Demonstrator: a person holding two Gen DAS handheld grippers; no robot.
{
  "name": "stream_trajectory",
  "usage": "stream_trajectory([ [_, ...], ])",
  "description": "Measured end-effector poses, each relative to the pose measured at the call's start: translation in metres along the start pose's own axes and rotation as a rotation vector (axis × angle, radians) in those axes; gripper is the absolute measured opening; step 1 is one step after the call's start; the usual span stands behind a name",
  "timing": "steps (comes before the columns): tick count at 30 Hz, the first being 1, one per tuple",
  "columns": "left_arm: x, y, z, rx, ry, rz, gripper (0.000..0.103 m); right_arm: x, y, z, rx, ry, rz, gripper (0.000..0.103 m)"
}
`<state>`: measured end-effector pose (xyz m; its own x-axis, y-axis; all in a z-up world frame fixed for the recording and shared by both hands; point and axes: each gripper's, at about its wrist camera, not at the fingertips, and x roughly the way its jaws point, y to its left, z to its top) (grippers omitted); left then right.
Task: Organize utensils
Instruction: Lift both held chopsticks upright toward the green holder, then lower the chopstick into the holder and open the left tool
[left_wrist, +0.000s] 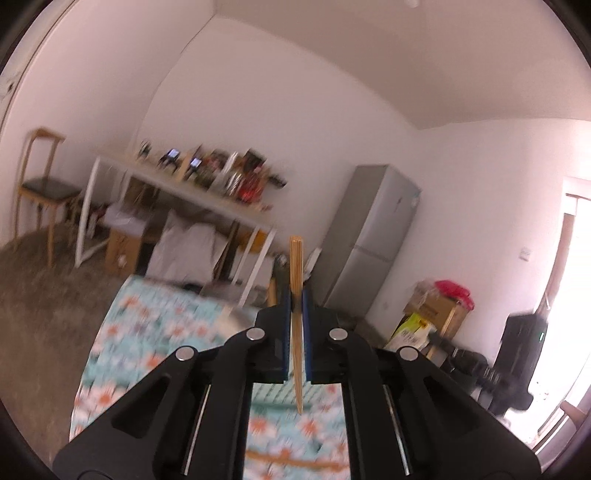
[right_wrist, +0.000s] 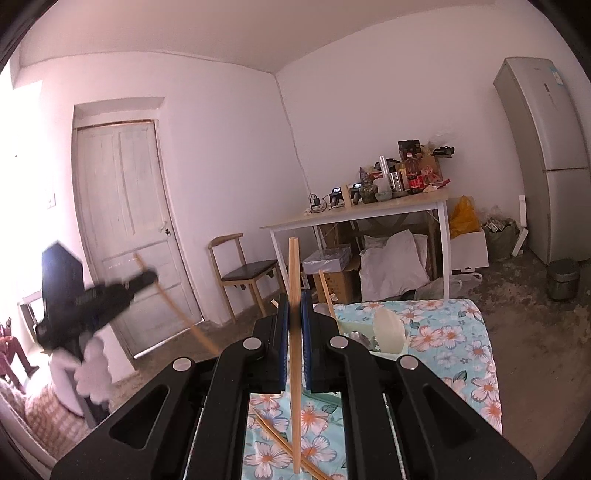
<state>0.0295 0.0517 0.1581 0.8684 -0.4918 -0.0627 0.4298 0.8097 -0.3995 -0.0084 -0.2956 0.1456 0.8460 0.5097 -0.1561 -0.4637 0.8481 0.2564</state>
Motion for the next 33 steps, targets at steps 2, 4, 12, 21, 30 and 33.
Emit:
stream_trajectory([
  [2, 0.009, -0.011, 0.012, 0.026, -0.044, -0.022, 0.005, -0.004, -0.002, 0.0, 0.009, -0.012, 0.0, 0.007],
  [4, 0.021, -0.022, 0.022, 0.062, -0.08, -0.035, 0.005, -0.009, -0.001, 0.002, 0.014, -0.025, 0.003, 0.007],
  [12, 0.11, -0.036, 0.017, 0.137, -0.018, 0.033, 0.005, -0.017, -0.006, 0.005, 0.026, -0.053, 0.003, 0.007],
  [21, 0.171, -0.021, -0.022, 0.099, 0.13, 0.056, 0.005, -0.011, -0.014, 0.0, 0.033, -0.023, -0.008, 0.007],
  [30, 0.157, -0.001, -0.026, 0.015, 0.132, -0.002, 0.039, -0.003, -0.017, -0.004, 0.049, 0.0, -0.01, 0.007],
  [33, 0.14, -0.004, -0.017, 0.017, 0.093, 0.004, 0.048, -0.002, -0.015, -0.003, 0.048, 0.001, -0.009, 0.007],
])
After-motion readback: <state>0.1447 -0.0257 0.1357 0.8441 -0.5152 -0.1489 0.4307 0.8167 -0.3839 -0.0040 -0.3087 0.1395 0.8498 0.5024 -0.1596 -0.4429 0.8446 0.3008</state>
